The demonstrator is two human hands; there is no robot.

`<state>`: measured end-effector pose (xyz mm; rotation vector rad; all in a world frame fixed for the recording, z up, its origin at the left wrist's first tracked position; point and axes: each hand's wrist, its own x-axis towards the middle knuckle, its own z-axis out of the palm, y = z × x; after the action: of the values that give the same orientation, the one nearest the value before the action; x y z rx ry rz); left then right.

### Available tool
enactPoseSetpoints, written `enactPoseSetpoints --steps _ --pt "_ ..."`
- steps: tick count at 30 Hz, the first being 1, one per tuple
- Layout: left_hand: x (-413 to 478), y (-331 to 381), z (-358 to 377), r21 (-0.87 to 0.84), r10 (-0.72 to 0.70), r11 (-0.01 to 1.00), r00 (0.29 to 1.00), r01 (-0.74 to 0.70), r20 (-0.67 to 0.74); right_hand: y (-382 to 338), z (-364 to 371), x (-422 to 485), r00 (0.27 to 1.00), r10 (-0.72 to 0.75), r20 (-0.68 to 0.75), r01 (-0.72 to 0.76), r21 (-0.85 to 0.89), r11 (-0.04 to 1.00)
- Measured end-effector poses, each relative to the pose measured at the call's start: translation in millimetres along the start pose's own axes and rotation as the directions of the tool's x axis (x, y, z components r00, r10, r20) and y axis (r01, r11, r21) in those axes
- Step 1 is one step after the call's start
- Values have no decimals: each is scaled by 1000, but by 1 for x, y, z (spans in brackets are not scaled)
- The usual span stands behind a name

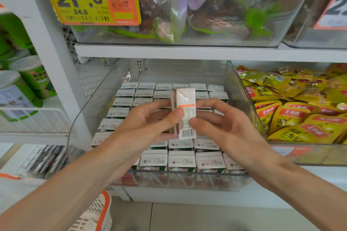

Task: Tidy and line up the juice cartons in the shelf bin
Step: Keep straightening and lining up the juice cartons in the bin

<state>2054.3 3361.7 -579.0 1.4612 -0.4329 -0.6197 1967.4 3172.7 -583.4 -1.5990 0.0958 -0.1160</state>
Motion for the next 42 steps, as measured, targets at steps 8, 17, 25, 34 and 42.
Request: enactPoseSetpoints --steps 8,17,25,34,42 --pt "0 2 2 -18 -21 1000 997 19 -73 8 4 2 987 -163 2 158 -241 957" --pt "0 -3 3 407 285 877 959 -257 -8 10 -3 2 961 -275 -20 256 -307 917" --pt "1 0 4 399 369 851 929 -342 9 6 -1 1 927 -374 -18 341 -372 864" --pt "0 -4 0 372 345 870 938 -322 5 4 1 0 895 -442 -56 359 -499 789" --pt "3 -3 -1 286 252 927 968 -241 -1 -4 3 1 964 -203 -172 183 -126 975"
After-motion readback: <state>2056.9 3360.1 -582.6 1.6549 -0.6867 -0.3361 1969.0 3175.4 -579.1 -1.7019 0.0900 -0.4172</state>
